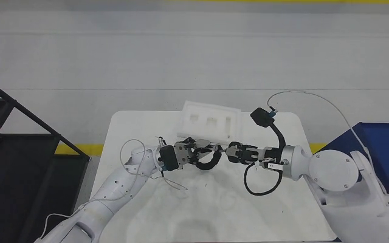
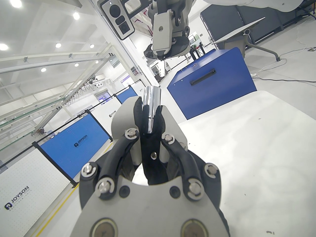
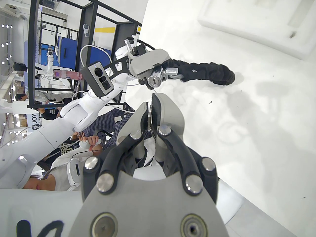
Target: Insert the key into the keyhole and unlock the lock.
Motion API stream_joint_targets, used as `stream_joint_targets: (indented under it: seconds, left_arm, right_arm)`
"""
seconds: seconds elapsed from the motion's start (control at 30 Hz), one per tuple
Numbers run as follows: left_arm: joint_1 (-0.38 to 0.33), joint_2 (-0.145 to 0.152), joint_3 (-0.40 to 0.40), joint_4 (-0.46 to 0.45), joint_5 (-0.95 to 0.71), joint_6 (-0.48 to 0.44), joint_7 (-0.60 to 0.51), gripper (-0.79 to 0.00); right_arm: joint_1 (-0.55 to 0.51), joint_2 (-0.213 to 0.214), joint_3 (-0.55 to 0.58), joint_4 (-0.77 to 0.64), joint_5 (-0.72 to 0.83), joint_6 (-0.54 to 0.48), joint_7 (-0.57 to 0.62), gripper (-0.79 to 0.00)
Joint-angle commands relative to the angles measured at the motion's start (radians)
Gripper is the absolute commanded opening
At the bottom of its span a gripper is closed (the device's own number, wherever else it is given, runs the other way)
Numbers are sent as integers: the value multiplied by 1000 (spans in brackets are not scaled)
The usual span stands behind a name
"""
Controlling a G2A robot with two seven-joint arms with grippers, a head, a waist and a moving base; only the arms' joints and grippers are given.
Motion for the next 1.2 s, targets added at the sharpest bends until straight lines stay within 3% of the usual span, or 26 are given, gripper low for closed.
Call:
stream_joint_targets:
  seconds: [0.0, 1.17]
  left_arm:
    - [1, 0, 0, -3, 0, -6, 4, -785]
    - [2, -4, 6, -10, -26, -35, 29, -785]
  right_arm:
    - [3, 0, -8, 2, -2, -2, -10, -785]
    - [24, 8, -63, 19, 5, -7, -73, -785]
